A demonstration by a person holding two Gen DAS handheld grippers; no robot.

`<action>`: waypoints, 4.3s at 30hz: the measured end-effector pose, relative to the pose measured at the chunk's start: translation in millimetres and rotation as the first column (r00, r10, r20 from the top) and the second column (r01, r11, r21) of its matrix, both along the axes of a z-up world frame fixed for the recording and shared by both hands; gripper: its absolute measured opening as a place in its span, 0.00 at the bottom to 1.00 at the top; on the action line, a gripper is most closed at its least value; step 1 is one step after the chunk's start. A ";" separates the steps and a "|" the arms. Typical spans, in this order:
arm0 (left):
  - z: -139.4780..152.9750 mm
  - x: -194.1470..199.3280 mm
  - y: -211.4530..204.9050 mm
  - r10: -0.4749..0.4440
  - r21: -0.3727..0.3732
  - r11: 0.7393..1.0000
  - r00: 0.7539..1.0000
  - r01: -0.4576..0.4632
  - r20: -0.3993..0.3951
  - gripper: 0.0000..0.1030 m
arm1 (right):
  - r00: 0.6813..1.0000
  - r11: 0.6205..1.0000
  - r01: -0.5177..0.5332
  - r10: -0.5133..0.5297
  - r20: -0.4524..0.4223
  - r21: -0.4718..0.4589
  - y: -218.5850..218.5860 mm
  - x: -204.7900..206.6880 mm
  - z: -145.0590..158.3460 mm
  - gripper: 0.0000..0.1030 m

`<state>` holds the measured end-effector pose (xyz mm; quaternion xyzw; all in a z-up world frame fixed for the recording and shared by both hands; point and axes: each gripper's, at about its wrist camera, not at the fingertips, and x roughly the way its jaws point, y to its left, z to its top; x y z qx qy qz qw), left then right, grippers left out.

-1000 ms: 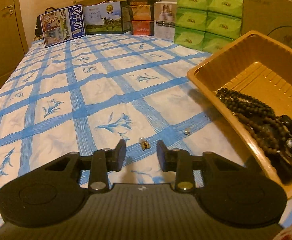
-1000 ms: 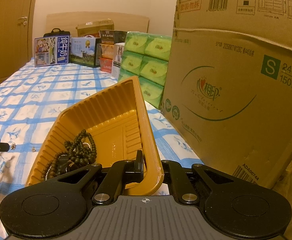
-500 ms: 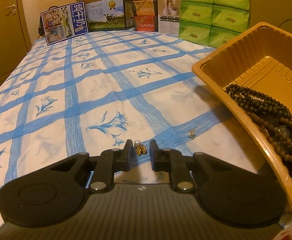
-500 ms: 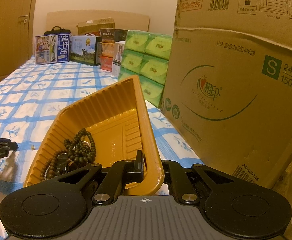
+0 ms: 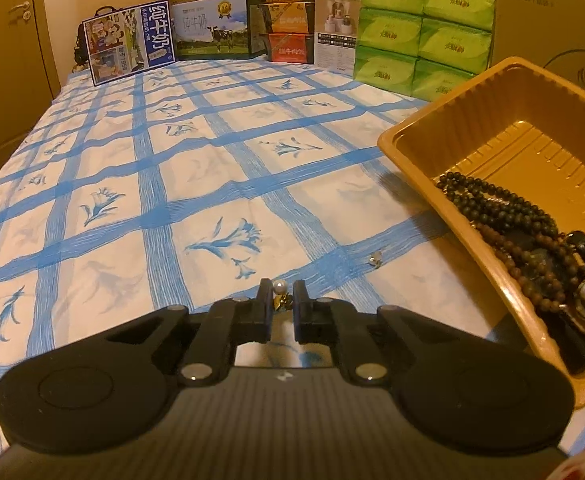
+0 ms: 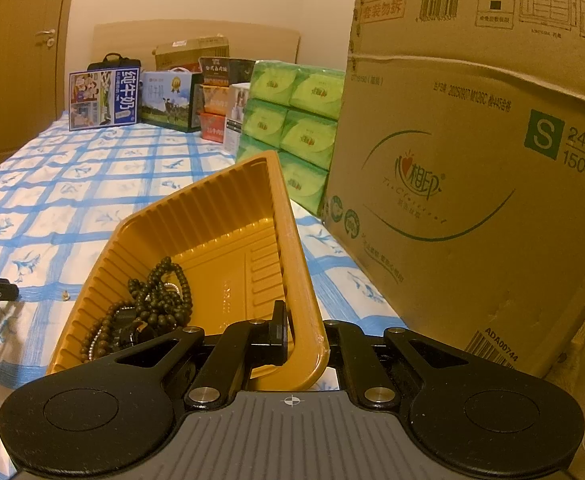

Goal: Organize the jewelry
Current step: 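Move the left tool to the small pearl earring and grasp it, then carry the earring with the left tool over the orange tray, then open the left tool to release the earring into the tray, then move the left tool to the last small earring and grasp it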

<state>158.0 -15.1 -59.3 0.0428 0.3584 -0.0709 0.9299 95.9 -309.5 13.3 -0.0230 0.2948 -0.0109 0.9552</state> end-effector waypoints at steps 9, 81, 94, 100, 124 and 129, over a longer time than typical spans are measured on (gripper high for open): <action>13.2 -10.2 1.1 -0.016 -0.040 0.999 1.000 0.016 0.003 0.08 | 1.000 1.000 0.000 0.000 0.000 0.000 -0.1 0.1 0.2 0.05; 15.2 -10.0 -25.4 -0.133 -0.081 0.988 0.991 0.131 -0.017 0.15 | 1.000 1.000 0.001 -0.001 0.006 0.005 1.8 -2.2 3.7 0.05; 8.8 3.9 -31.1 -0.161 -0.045 0.986 0.987 0.161 0.008 0.16 | 1.000 1.000 0.001 -0.001 0.004 0.003 -0.3 -1.5 0.7 0.05; -0.8 15.5 -39.5 -0.208 -0.002 0.978 0.978 0.208 0.021 0.16 | 1.000 1.000 -0.002 0.002 0.003 0.004 -1.7 0.8 -1.3 0.05; -5.3 16.2 -50.7 -0.245 0.052 0.969 0.969 0.243 0.033 0.01 | 1.000 1.000 0.000 0.000 -0.001 0.004 -2.9 1.4 -1.5 0.05; 7.3 4.1 -46.8 -0.244 0.057 0.969 0.968 0.241 0.064 0.00 | 1.000 1.000 -0.001 0.001 0.001 0.005 -2.5 1.0 -0.6 0.05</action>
